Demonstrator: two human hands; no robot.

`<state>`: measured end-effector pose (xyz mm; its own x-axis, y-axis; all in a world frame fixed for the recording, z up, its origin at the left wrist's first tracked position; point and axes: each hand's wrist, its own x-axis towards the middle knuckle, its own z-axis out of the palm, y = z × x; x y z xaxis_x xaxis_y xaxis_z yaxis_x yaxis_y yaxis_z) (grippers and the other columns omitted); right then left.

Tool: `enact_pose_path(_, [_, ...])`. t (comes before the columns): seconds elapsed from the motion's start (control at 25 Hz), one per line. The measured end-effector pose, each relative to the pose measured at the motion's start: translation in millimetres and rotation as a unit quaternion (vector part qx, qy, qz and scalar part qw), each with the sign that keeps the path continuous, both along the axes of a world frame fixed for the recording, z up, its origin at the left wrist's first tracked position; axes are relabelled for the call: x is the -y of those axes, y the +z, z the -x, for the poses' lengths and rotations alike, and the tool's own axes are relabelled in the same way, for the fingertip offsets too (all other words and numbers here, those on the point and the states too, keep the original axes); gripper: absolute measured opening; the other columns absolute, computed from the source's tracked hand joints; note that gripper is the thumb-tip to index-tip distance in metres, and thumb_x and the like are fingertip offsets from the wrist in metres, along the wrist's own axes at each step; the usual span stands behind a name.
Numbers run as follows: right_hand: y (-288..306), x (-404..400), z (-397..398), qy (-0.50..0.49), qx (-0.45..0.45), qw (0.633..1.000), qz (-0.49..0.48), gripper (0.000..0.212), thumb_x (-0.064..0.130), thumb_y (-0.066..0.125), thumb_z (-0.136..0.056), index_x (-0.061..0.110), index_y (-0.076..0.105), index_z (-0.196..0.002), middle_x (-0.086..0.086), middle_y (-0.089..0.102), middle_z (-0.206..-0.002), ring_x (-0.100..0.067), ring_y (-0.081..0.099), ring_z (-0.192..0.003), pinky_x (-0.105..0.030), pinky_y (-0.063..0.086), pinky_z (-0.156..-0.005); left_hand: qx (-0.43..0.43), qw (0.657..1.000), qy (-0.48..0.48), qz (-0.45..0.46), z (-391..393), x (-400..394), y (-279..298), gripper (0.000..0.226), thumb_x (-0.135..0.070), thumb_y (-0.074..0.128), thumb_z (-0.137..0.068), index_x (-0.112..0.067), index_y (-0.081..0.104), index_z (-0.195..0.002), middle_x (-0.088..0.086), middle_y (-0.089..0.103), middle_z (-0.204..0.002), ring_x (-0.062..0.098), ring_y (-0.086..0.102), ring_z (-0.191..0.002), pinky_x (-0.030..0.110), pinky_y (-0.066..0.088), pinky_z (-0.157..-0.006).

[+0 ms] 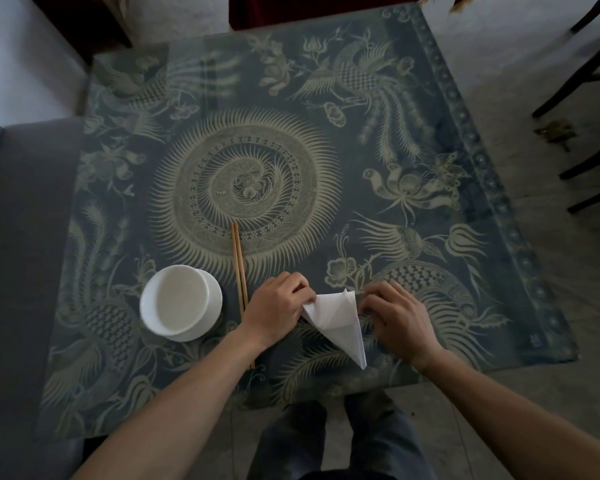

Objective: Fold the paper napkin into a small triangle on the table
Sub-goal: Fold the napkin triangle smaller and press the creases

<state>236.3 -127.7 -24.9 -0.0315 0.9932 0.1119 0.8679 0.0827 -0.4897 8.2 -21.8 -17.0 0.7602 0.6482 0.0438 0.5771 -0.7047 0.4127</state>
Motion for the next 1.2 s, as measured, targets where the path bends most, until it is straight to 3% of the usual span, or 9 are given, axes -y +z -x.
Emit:
enact_pose_path(0.12, [-1,7,5,-0.006,-0.013,1.0,0.008,0.009,0.008,0.064,-0.083,0.016,0.068,-0.085,0.0,0.066,-0.092,-0.027,0.059,-0.079,-0.04,0.05,-0.062,0.002,1.0,-0.002,0.004,0,-1,1,0.021,0.001,0.077,-0.072,-0.013,0.069,-0.084,0.003,0.061,-0.084,0.024,0.058,-0.072,0.035,0.048,-0.058])
enact_pose_path(0.24, [-1,8,9,-0.024,-0.01,0.999,0.034,0.02,0.023,0.051,-0.093,0.019,0.069,-0.099,0.001,0.066,-0.099,-0.025,0.058,-0.084,-0.041,0.048,-0.068,0.002,1.0,-0.006,-0.001,1,-1,1,0.02,0.001,0.076,-0.073,-0.014,0.068,-0.084,0.003,0.062,-0.086,0.023,0.057,-0.072,0.032,0.046,-0.057])
enact_pose_path(0.36, [2,7,11,-0.021,-0.022,0.998,0.046,0.024,0.022,0.052,-0.09,0.019,0.071,-0.104,0.0,0.066,-0.107,-0.026,0.059,-0.09,-0.042,0.048,-0.07,-0.003,1.0,-0.019,-0.009,1,-1,-1,0.02,0.002,0.074,-0.074,-0.014,0.067,-0.084,0.003,0.061,-0.088,0.022,0.056,-0.073,0.03,0.045,-0.058])
enact_pose_path(0.48, [6,13,10,0.017,-0.031,0.999,0.034,0.029,0.019,0.049,-0.08,0.023,0.075,-0.091,-0.003,0.066,-0.11,-0.027,0.058,-0.093,-0.041,0.048,-0.071,-0.004,1.0,-0.017,-0.01,1,1,-3,0.017,-0.001,0.075,-0.075,-0.014,0.067,-0.082,0.002,0.061,-0.087,0.022,0.056,-0.073,0.031,0.046,-0.056])
enact_pose_path(0.64, [8,20,1,0.076,0.024,0.996,0.037,0.031,0.001,0.065,-0.064,0.027,0.074,-0.078,-0.001,0.067,-0.112,-0.028,0.058,-0.091,-0.04,0.047,-0.067,-0.008,1.0,-0.019,-0.016,2,0,-4,0.015,-0.002,0.074,-0.076,-0.013,0.068,-0.083,0.003,0.062,-0.088,0.023,0.057,-0.074,0.033,0.049,-0.055])
enact_pose_path(0.8, [7,22,3,0.053,0.051,0.997,0.017,0.023,0.005,0.063,-0.072,0.023,0.071,-0.083,0.001,0.068,-0.104,-0.026,0.059,-0.084,-0.039,0.047,-0.065,-0.011,1.0,-0.012,-0.004,3,0,-4,0.018,-0.002,0.076,-0.075,-0.014,0.069,-0.087,0.002,0.062,-0.09,0.022,0.06,-0.076,0.031,0.049,-0.055])
enact_pose_path(0.96, [2,28,15,-0.012,0.054,0.998,0.034,0.037,0.023,0.046,-0.08,0.015,0.068,-0.109,-0.002,0.068,-0.105,-0.027,0.061,-0.089,-0.04,0.049,-0.069,-0.022,0.998,-0.048,-0.029,4,-1,-1,0.026,-0.01,0.071,-0.077,-0.017,0.067,-0.102,0.003,0.06,-0.103,0.023,0.058,-0.091,0.036,0.05,-0.07])
enact_pose_path(1.08, [-1,41,14,-0.036,0.045,0.997,0.057,0.028,0.014,0.061,-0.082,0.014,0.068,-0.109,-0.004,0.067,-0.097,-0.028,0.061,-0.082,-0.042,0.051,-0.064,-0.025,0.989,-0.121,-0.085,3,12,-3,0.03,-0.013,0.063,-0.08,-0.019,0.062,-0.11,0.006,0.059,-0.115,0.027,0.053,-0.105,0.041,0.044,-0.084])
enact_pose_path(1.2, [-3,60,7,0.023,0.058,0.997,0.043,0.023,0.015,0.068,-0.084,0.017,0.069,-0.107,-0.004,0.066,-0.097,-0.027,0.061,-0.08,-0.041,0.051,-0.062,-0.008,0.978,-0.183,-0.099,-2,39,-6,0.024,-0.019,0.061,-0.083,-0.021,0.063,-0.107,0.007,0.061,-0.113,0.028,0.055,-0.104,0.044,0.044,-0.086])
